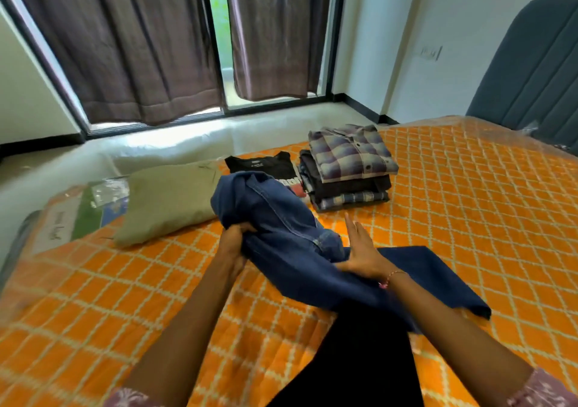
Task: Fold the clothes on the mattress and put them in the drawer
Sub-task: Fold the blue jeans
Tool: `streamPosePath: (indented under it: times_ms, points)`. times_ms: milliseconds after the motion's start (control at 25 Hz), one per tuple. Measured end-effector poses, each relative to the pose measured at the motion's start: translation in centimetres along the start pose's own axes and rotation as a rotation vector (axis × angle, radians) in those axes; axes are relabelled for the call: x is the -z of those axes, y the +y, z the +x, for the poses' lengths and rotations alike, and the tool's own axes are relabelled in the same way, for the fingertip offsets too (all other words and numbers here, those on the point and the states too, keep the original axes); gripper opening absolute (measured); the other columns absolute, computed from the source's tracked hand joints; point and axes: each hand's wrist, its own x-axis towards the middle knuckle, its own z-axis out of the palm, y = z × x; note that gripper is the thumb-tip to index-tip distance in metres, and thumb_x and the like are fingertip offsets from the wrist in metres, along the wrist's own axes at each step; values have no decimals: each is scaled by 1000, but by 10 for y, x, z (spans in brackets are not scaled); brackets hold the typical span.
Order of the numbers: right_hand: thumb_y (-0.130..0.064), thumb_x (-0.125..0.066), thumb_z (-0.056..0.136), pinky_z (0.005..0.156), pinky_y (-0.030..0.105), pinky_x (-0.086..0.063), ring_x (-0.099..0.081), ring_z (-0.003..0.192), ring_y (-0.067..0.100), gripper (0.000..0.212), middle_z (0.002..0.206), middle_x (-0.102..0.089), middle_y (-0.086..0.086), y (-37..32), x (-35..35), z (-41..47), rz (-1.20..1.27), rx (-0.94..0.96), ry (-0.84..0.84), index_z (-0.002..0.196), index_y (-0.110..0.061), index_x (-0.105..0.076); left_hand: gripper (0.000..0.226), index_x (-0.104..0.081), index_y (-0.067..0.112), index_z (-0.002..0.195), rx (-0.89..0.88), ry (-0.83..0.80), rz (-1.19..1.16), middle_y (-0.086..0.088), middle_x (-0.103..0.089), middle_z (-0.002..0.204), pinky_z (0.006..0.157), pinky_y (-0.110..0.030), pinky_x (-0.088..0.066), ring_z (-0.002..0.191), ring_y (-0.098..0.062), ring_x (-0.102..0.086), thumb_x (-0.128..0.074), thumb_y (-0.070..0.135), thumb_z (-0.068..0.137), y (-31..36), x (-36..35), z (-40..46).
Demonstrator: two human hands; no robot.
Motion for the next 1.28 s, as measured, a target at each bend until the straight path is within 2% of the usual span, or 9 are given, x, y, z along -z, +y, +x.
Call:
streamPosePath:
  times_ms: [200, 360, 560, 720, 840, 920, 1000, 1120, 1280]
  points:
    - [-4, -71, 82, 98, 17, -42, -43, 127, 12, 112, 152, -31, 6, -96, -69, 1, 487, 185, -191, 148, -22, 18, 61, -54, 15, 33, -68, -50, -61, 1, -56, 42, 46, -17, -46, 45, -10, -56, -32, -2, 87, 63, 76, -23]
    - [1, -57, 89, 97, 26, -47, -55, 117, 11, 59, 130, -56, -3, -201, -133, 2, 694, 320, -134, 143, -16, -37, 60, -64, 12, 45, -213, -80, -214, -3, -64, 53, 63, -28, -50, 54, -15, -63, -25, 1, 90, 112, 143, -44]
    - [-13, -70, 73, 40, 18, -33, -48, 49, 7, 11, 51, -58, -13, -276, -143, -13, 627, 211, -224, 83, -16, -68, 60, -66, 12, 54, -381, -44, -140, 3, -64, 51, 56, -20, -50, 50, -7, -62, -23, 0, 94, 157, 220, -59]
    - [-28, -79, 74, 53, 25, -48, -62, 64, 8, 13, 67, -69, 0, -306, -116, -19, 576, 340, -152, 75, -17, -71, 37, -77, 18, 70, -199, -62, 225, -4, -71, 69, 56, -21, -52, 66, -16, -67, -45, 13, 87, 166, 276, -61]
    - [-24, -73, 81, 69, 42, -47, -63, 78, 25, 32, 89, -68, 28, -324, -90, -3, 361, 356, -59, 88, 7, -70, 36, -62, 5, 114, 74, 99, 1013, -13, -65, 108, 76, -34, -50, 96, -30, -60, -60, 32, 90, 178, 296, -57]
    - [-20, -73, 81, 70, 39, -45, -61, 80, 27, 34, 94, -67, 27, -340, -80, 5, 353, 266, -85, 93, 11, -67, 55, -51, 6, 127, -235, 219, 1234, -13, -56, 124, 89, -34, -45, 110, -29, -55, -69, 35, 85, 179, 283, -65]
    - [-19, -71, 82, 63, 33, -50, -62, 69, 25, 22, 81, -68, 16, -353, -67, 10, 406, 129, -188, 84, 2, -65, 72, -44, 18, 135, -532, 63, 1030, -5, -53, 128, 88, -26, -43, 111, -18, -53, -73, 49, 77, 169, 254, -89]
    - [-22, -64, 86, 56, 29, -54, -65, 54, 21, 18, 66, -70, 8, -368, -34, 15, 437, 11, -419, 80, -6, -65, 112, -11, 34, 149, -740, -171, 1236, 6, -32, 146, 102, -28, -38, 131, -10, -36, -69, 72, 61, 140, 210, -113]
    - [-23, -62, 88, 67, 34, -54, -63, 65, 24, 20, 76, -69, 12, -386, -5, 19, 451, 42, -425, 86, -4, -66, 126, 14, 29, 149, -765, 75, 1189, -7, -13, 156, 105, -51, -38, 142, -28, -21, -76, 56, 65, 118, 159, -109]
